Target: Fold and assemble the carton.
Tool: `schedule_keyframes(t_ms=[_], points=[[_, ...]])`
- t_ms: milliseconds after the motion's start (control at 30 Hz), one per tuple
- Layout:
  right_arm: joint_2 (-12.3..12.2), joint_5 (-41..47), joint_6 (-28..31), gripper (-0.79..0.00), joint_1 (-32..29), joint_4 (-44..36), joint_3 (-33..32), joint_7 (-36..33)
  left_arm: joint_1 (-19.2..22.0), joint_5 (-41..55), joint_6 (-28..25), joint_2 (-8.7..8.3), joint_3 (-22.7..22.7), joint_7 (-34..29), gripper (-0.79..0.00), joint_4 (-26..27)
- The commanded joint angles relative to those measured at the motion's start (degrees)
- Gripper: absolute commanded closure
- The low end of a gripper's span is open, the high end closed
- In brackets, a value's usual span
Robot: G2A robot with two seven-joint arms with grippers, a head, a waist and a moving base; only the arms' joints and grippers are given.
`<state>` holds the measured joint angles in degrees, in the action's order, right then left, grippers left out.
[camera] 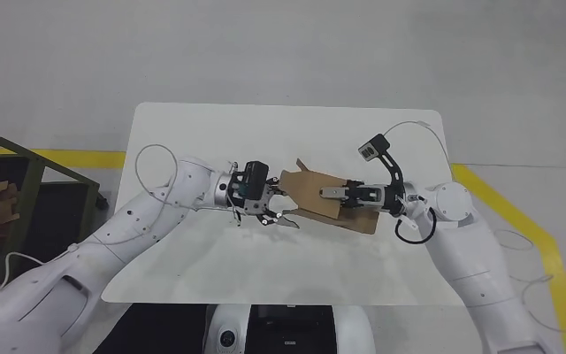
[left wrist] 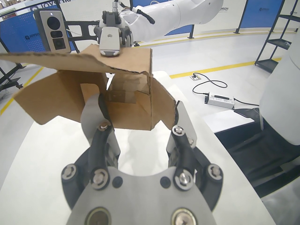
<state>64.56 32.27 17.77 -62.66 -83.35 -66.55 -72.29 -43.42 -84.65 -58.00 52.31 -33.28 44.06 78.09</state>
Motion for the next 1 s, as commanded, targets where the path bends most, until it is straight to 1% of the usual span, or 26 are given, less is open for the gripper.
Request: schedule_keyframes(t_ms=[0, 100, 167, 233, 400, 700, 800, 867, 967], points=[[0.0, 0.1, 0.0, 0.000, -0.1, -0.1, 0.0, -0.1, 0.5, 0.0, 0.0, -0.18, 0.7, 0.8, -0.514, -0.3], [-0.1, 0.3, 0.0, 0.000, -0.2, -0.2, -0.1, -0.2, 1.3, -0.1, 0.0, -0.55, 2.1, 2.2, -0.505, -0.6], [-0.1, 0.4, 0.1, 0.000, -0.3, -0.3, -0.2, -0.4, 1.8, 1.0, 0.0, -0.84, 2.9, 2.2, -0.465, -0.5], [-0.2, 0.5, 0.2, 0.000, -0.4, -0.4, -0.2, -0.6, 2.3, 2.0, 0.0, -1.22, 3.8, 2.2, -0.388, -0.5], [-0.2, 0.4, 0.1, 0.000, -0.4, -0.9, 0.0, -1.0, 3.9, 4.5, 0.0, -2.18, 6.2, 2.2, -0.336, -0.1], [-0.3, 0.2, -0.1, 0.000, -0.6, -1.2, 0.3, -0.9, 6.5, 7.2, 0.0, -3.98, 10.0, 2.2, -0.354, 1.2], [-0.4, 0.3, 0.0, 0.000, -0.6, -1.2, 0.3, -1.0, 7.2, 8.2, 0.0, -4.61, 11.0, 2.2, -0.332, 1.4], [-0.4, 0.4, 0.0, 0.000, -0.7, -1.3, 0.3, -1.2, 7.7, 8.9, 0.0, -5.01, 11.6, 2.2, -0.292, 1.4], [-0.5, 0.5, 0.1, 0.000, -0.7, -1.3, 0.2, -1.3, 8.4, 10.0, 0.0, -5.49, 12.4, 2.2, -0.280, 1.6]])
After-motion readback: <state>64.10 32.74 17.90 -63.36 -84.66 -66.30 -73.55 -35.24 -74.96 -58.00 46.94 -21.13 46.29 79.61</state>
